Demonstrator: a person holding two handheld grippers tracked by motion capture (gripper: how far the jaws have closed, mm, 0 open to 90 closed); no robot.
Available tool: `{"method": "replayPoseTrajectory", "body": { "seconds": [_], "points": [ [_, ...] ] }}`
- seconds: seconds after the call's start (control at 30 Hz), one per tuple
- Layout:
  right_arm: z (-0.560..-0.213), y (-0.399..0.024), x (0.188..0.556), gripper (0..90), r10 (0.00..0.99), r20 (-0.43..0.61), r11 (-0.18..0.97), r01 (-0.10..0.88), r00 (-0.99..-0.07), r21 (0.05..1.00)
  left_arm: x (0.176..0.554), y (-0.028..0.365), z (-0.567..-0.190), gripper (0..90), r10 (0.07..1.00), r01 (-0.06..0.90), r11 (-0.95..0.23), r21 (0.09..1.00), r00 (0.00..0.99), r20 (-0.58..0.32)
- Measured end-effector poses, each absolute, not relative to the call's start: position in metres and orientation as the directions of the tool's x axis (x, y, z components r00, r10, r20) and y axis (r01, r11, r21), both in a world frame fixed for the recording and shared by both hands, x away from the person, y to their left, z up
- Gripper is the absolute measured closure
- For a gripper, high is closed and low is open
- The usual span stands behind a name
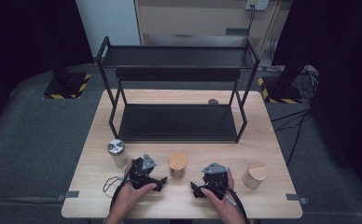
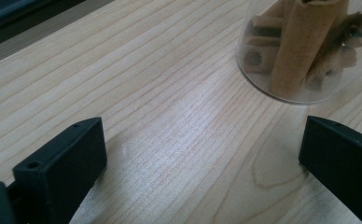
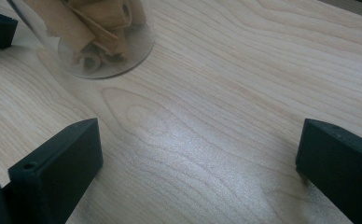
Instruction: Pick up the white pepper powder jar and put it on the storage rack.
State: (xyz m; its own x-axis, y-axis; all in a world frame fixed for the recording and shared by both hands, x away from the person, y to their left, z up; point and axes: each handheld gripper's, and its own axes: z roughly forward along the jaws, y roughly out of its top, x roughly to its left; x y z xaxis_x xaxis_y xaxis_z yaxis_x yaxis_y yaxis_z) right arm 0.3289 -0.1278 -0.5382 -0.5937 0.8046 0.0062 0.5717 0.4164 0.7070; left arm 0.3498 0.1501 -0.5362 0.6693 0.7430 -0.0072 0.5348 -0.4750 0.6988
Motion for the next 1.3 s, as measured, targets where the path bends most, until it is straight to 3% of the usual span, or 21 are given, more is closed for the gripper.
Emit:
{"method": "replayPoseTrajectory", "body": {
  "seconds": [0.57,1.3],
  "points": [
    [-0.538,-0.128,0.329,0.4,0.805,0.006,0.416,0.572,-0.594,0.707,0.348,0.149,-0.535,0.5,0.742,0.527,-0.471,0.708,0.670,-0.005],
    [-0.538,-0.128,0.329,0.4,0.806,0.009,0.414,0.574,-0.592,0.707,0.331,0.147,-0.505,0.8,0.732,0.467,-0.471,0.749,0.680,0.036]
  ]
}}
